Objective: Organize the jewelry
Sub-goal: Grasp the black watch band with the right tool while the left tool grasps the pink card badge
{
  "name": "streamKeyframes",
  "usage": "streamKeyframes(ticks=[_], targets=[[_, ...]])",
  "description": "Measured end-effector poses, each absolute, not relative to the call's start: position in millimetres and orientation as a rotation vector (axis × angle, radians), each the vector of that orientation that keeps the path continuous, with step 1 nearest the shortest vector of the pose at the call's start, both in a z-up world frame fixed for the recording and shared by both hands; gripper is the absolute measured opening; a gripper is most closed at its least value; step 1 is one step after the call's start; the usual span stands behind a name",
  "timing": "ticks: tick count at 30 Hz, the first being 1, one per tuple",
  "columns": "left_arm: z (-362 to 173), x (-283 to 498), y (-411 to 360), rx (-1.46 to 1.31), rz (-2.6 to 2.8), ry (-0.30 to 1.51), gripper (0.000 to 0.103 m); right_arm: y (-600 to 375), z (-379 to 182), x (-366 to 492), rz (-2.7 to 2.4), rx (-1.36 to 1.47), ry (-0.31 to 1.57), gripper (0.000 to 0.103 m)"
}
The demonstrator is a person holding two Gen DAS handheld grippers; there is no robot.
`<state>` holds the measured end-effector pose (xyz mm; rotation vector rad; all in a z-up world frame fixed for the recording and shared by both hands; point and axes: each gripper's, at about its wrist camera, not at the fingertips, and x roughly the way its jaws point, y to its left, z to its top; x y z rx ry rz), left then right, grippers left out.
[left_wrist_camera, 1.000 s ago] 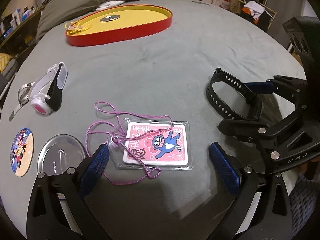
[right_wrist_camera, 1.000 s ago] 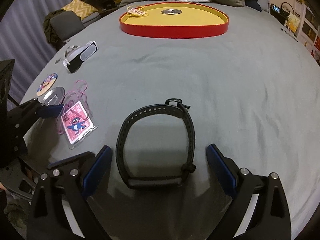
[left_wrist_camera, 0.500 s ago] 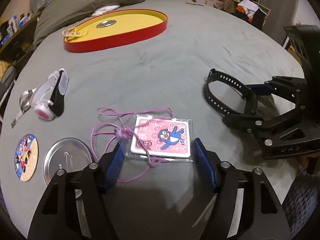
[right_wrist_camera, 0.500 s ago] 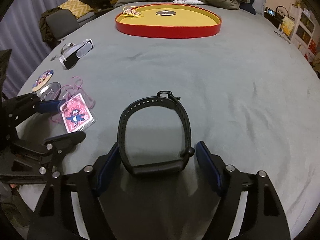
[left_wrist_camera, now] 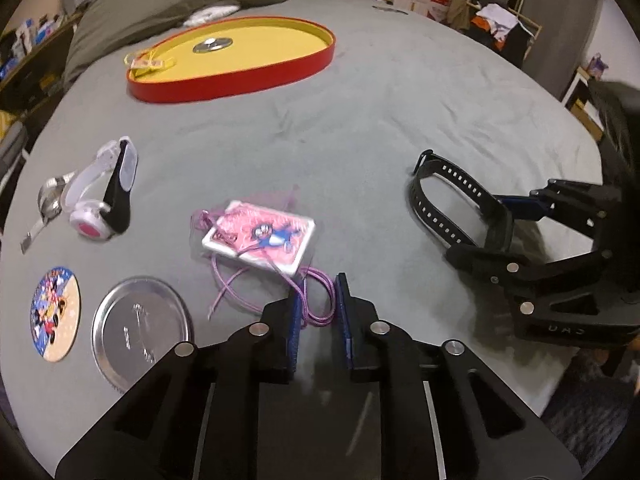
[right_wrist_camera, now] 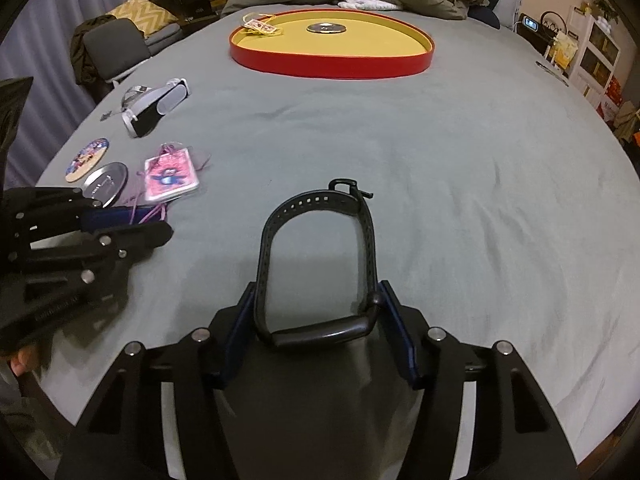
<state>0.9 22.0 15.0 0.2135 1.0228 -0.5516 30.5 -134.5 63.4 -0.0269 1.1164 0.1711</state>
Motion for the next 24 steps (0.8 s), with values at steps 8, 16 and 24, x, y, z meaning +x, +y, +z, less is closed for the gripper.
streamKeyframes(ticks=[8, 16, 24], targets=[[9.5, 1.0, 16.9, 0.227, -0.513, 1.034, 0.007, -149.3, 61.4, 37.4, 0.311, -0.049, 1.084, 0.055], [14.5, 7.9, 6.9, 0.19, -0.368, 1.131, 0.002, -176.6, 70.7, 49.7, 0.453, -0.025, 1.058, 0.055], [54.2, 23.8, -16.3, 0.131, -0.302, 1.254, 0.002, -193.6, 99.5, 78.2, 0.503, -0.008, 1.143, 0.054]])
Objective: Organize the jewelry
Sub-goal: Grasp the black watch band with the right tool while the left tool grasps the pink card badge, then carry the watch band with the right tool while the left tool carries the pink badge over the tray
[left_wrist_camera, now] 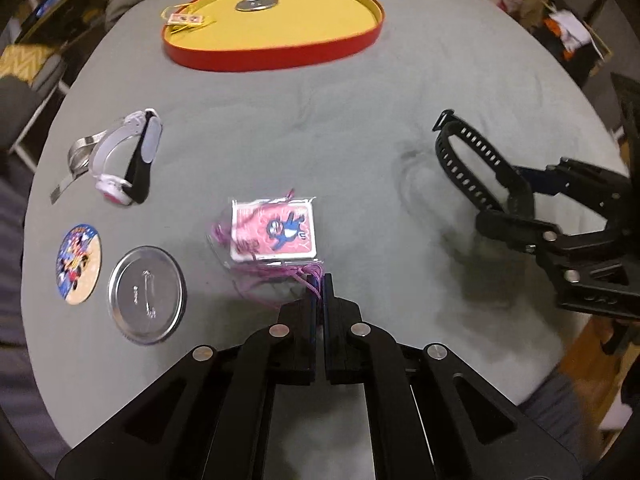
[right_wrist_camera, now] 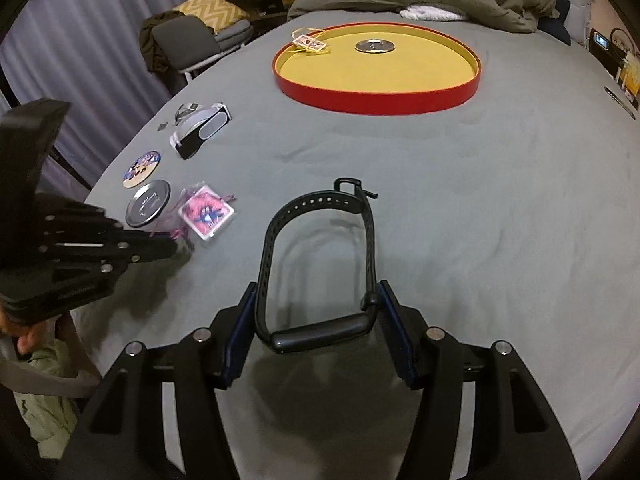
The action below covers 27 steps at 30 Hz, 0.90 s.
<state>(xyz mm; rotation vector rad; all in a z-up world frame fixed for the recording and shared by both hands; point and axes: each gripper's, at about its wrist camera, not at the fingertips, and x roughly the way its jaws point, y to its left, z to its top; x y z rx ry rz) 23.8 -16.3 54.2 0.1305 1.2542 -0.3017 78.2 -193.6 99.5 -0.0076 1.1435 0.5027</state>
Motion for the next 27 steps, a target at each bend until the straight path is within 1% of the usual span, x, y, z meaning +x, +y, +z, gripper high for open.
streamKeyframes(ticks=[6, 15, 21, 27], targets=[[99.5, 29.1, -22.3, 0.067, -0.261, 1.284, 0.002, -198.9, 158.3, 109.2, 0.528, 0.019, 1.207, 0.054], [189.4, 64.6, -23.9, 0.048, -0.276, 1.251, 0.002, -189.9, 253.7, 163.7, 0.504, -0.075, 1.241, 0.054], [244.9, 93.9, -23.0, 0.024, -0.246, 1.189, 0.002, -184.5, 299.5, 197.1, 0.502, -0.142, 1.214, 0.054], [287.2, 125.4, -23.4, -0.08, -0.209, 1.15, 0.002, -182.3, 327.4, 228.4, 0.513, -0.173, 1.189, 0.054]])
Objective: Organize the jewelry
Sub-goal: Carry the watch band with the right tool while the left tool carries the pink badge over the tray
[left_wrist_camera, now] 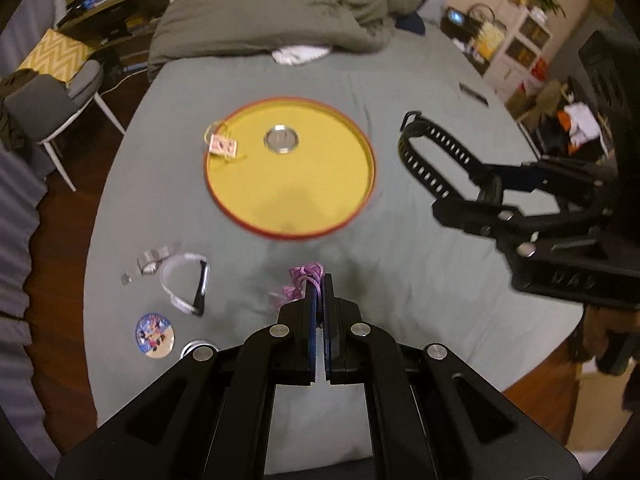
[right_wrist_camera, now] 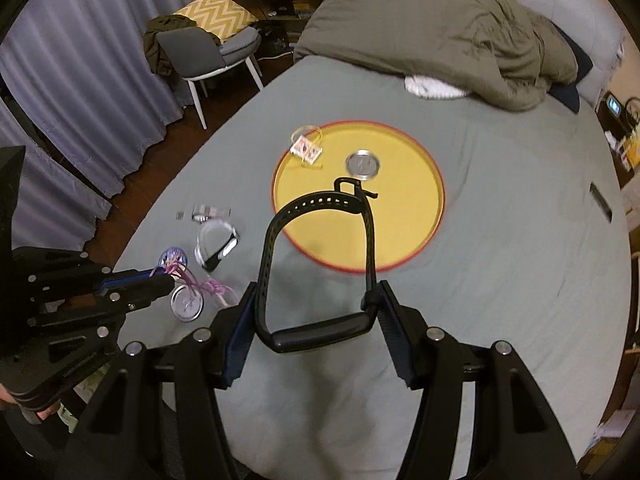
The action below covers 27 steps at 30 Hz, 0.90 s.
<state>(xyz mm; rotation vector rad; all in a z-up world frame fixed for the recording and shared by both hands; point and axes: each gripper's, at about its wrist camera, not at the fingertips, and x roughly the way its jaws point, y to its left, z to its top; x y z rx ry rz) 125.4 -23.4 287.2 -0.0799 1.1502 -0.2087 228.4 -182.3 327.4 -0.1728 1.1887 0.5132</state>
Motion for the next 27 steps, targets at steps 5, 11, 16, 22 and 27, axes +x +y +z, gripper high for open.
streamKeyframes(ticks=[5, 11, 16, 22, 27], targets=[[306.5, 160.2, -25.4, -0.132, -0.186, 1.112, 0.002, -177.2, 340.2, 265.0, 0.556, -0.199, 1.141, 0.054], [319.8, 209.4, -31.2, -0.162, -0.138, 1.049, 0.002, -183.0, 337.5, 313.0, 0.573, -0.184, 1.095, 0.054], [311.6, 260.8, -34.1, -0.172, -0.125, 1.006, 0.002, -185.9, 320.4, 365.7, 0.552, -0.155, 1.075, 0.054], [268.1, 310.0, -27.9, -0.182, -0.125, 0.983, 0.002, -184.9, 272.9, 430.2, 0.524, -0.132, 1.097, 0.054], [201.4, 332.2, -18.8, -0.203, -0.105, 1.03, 0.002, -175.3, 199.6, 475.8, 0.513, -0.117, 1.156, 0.054]])
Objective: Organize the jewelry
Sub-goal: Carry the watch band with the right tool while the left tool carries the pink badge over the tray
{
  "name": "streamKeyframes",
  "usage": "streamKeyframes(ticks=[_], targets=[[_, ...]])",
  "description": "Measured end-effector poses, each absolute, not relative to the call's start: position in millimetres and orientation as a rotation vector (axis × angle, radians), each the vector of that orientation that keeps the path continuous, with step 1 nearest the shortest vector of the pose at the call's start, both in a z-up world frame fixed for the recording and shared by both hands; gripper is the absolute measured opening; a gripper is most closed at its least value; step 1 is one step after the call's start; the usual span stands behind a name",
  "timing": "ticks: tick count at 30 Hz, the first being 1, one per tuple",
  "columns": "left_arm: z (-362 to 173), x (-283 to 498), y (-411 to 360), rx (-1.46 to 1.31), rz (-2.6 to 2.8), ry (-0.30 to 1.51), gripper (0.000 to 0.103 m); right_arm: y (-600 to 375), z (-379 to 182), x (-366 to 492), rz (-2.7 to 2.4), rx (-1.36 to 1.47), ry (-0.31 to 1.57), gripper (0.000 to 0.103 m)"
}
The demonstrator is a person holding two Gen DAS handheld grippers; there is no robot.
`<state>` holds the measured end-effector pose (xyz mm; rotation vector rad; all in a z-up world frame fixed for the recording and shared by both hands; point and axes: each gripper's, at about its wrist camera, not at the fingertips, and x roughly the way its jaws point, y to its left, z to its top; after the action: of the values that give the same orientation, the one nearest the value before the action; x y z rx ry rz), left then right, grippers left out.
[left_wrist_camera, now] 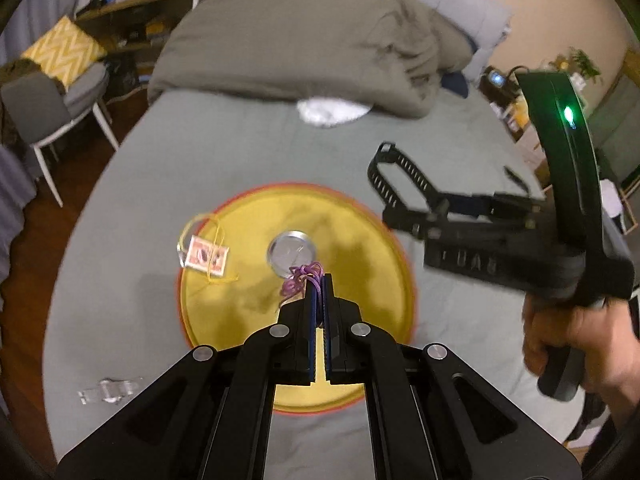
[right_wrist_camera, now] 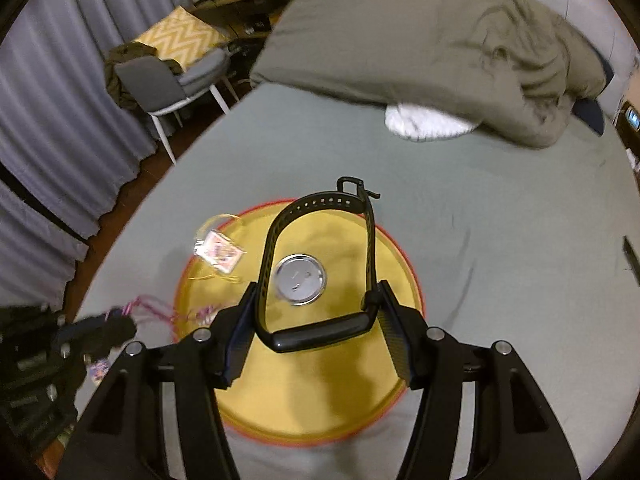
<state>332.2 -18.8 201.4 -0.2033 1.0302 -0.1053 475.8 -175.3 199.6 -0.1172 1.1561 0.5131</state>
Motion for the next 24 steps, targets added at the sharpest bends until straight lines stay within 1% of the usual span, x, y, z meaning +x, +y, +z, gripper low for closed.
streamKeyframes(ticks=[4, 7, 12, 16, 22, 24], targets=[[141.5, 347.8, -8.4, -0.198, -0.069, 1.081, 0.002, -165.4, 151.7, 499.9, 0.519, -0.123, 1.194, 0.054], [112.1, 357.0, -2.4, -0.199, -0.058, 1.104, 0.002, -156.5, 117.9, 514.9, 0.517, -0.135, 1.228, 0.054], [84.3, 365.5, -1.2, -0.192, -0.06, 1.116, 0.002, -146.7, 75.0, 536.3, 0.498, -0.158, 1.276, 0.054], [67.4, 369.2, -4.8, -0.195, -0.068, 1.13, 0.002, -143.2, 56.6, 539.3, 0.498, -0.175, 1.302, 0.054], [43.7, 370.2, -9.3, -0.183, -0.082, 1.153, 0.002, -145.5, 42.5, 539.4, 0.477, -0.198, 1.303, 0.055], [35.9, 370.2, -8.2, -0.191, -0.084, 1.166, 0.002, -147.8, 40.2, 536.9, 0.476, -0.198, 1.302, 0.056]])
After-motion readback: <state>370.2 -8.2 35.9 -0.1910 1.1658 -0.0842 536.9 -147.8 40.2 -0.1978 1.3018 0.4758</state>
